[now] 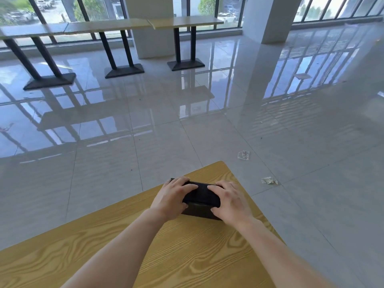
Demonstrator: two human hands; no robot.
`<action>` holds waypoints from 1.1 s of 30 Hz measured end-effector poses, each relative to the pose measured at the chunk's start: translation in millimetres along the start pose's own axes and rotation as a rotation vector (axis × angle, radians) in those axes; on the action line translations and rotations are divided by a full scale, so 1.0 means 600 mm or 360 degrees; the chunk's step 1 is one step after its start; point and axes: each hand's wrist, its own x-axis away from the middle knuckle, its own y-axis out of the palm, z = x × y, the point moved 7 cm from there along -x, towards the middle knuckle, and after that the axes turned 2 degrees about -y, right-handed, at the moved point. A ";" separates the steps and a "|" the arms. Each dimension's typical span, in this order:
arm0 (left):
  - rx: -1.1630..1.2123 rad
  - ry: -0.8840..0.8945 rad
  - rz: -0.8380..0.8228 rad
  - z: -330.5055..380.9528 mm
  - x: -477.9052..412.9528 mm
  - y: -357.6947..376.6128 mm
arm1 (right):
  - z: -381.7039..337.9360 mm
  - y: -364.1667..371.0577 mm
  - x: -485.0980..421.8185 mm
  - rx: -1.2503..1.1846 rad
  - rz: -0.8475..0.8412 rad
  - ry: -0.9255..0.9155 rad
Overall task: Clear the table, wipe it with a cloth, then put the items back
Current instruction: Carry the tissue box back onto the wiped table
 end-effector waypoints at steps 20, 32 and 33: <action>-0.0164 -0.0369 0.0328 0.001 0.143 -0.099 | -0.123 -0.062 0.030 0.0092 -0.0045 -0.0170; -0.0297 -0.0747 0.0487 -0.081 0.418 -0.191 | -0.381 -0.040 0.105 0.0120 -0.0106 -0.0607; -0.0299 -0.0769 0.0501 -0.088 0.445 -0.198 | -0.404 -0.036 0.115 0.0122 -0.0118 -0.0625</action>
